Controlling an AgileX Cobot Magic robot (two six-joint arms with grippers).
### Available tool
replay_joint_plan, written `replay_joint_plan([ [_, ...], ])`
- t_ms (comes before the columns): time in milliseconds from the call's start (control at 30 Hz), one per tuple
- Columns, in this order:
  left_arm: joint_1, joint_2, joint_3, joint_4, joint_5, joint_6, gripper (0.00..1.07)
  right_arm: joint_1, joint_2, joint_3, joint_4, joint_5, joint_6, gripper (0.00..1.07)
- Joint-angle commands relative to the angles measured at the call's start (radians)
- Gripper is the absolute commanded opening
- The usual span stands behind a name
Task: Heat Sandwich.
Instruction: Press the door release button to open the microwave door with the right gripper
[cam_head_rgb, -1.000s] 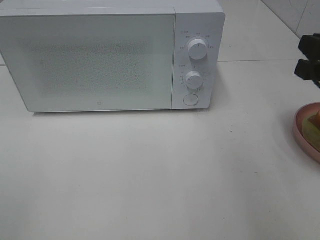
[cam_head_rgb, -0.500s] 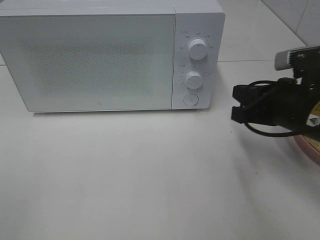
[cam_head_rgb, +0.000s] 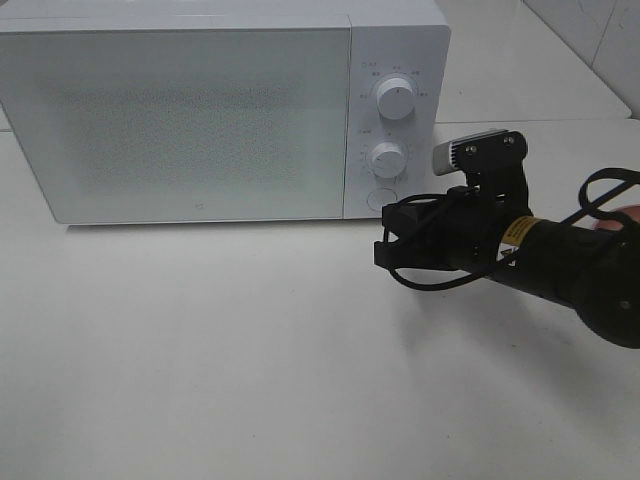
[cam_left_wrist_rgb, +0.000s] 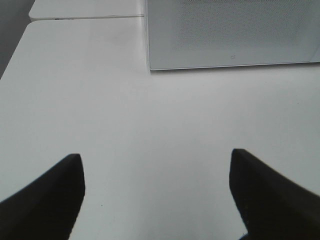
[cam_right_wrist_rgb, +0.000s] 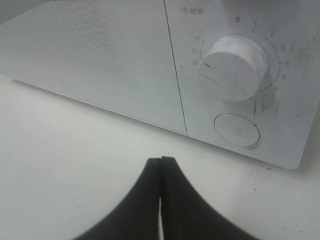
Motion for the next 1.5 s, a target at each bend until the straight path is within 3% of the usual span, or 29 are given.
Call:
replay_joint_plan([
  [33,-0.003,-0.004,0.001,-0.003,-0.002,-0.005,0.76,0.002,0.019,-0.022,0.011,-0.016,-0.012,0.0],
  [767,-0.003,-0.004,0.001,-0.003,-0.002,-0.005,0.76,0.002,0.251,-0.244,0.173,-0.015,-0.012,0.0],
  [1233,-0.003,-0.004,0.001,-0.003,-0.002,-0.005,0.76,0.001,0.281,-0.272,0.312,-0.04,-0.012,0.0],
  [1500,-0.003,-0.004,0.001,-0.003,-0.002,-0.005,0.76,0.001,0.298,-0.272,0.315,-0.161,0.014,0.0],
])
